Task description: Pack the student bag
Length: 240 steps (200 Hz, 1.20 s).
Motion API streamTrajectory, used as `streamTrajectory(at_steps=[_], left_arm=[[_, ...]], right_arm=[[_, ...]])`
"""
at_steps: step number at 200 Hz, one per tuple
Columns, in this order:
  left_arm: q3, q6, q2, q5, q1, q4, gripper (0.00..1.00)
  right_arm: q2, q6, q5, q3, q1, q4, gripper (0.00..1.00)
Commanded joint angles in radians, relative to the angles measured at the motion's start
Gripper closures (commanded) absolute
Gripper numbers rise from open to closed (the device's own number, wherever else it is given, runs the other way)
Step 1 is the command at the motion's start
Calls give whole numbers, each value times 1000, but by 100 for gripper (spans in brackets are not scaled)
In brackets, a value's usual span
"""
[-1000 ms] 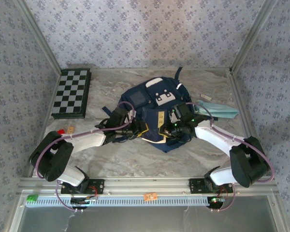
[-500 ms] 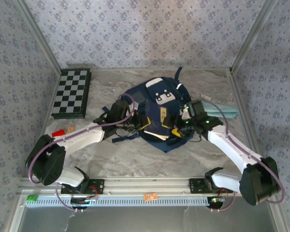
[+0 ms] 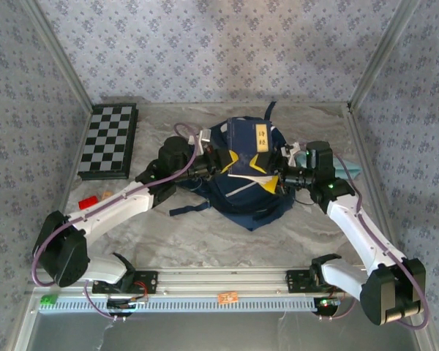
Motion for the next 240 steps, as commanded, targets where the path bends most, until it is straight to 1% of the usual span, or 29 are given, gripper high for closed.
streamTrajectory(at_steps=[1, 14, 26, 37, 50, 60, 73, 97, 111, 128, 138, 151, 158, 165, 175, 181, 185, 192, 200, 211, 227, 240], left_arm=[[66, -52, 4, -7, -17, 149, 100], [69, -42, 3, -9, -17, 129, 100], [67, -11, -4, -22, -16, 68, 100], [72, 31, -11, -33, -15, -2, 100], [79, 77, -17, -49, -16, -80, 100], [73, 92, -21, -55, -16, -95, 100], [65, 109, -25, -63, -15, -114, 100], [66, 158, -37, -87, -15, -196, 100], [61, 168, -42, -98, -16, -216, 100], [57, 171, -38, -89, -17, -198, 100], [67, 190, -33, -86, -19, -222, 100], [84, 243, -26, -92, -23, -276, 100], [91, 277, -26, -92, -26, -305, 98], [93, 310, -30, -88, -27, -325, 93], [93, 381, -37, -87, -25, -354, 81], [97, 441, -40, -100, -26, -393, 70], [103, 481, -39, -118, -27, -430, 65], [127, 553, -32, -153, -28, -511, 60], [150, 636, -21, -191, -33, -587, 55], [166, 751, -3, -244, -52, -650, 51], [160, 919, 16, -305, -106, -653, 46], [172, 1025, 45, -363, -160, -653, 43]], right_arm=[[-3, 105, -71, -5, -11, 153, 0], [-4, 160, -88, -5, -16, 247, 1], [-15, 199, -96, -1, -23, 312, 2], [-33, 207, -92, 2, -32, 305, 3], [-52, 205, -87, 2, -44, 294, 8], [-59, 190, -85, 2, -51, 270, 13], [-62, 160, -78, 3, -57, 219, 24], [-64, 107, -54, 0, -64, 146, 46], [-63, 74, -38, 0, -64, 102, 62], [-63, 44, -30, 6, -69, 65, 81], [-65, 11, -17, 21, -72, -1, 90], [-69, -58, 6, 54, -75, -109, 100], [-73, -94, 19, 72, -79, -170, 100], [-79, -134, 33, 92, -84, -224, 100], [-96, -177, 61, 116, -94, -291, 100], [-108, -199, 82, 128, -103, -335, 100], [-117, -210, 95, 136, -108, -365, 100], [-126, -232, 113, 150, -121, -421, 100], [-134, -257, 131, 169, -142, -493, 100], [-141, -299, 152, 190, -166, -566, 100], [-154, -351, 219, 219, -200, -682, 100], [-168, -389, 276, 238, -225, -768, 100]])
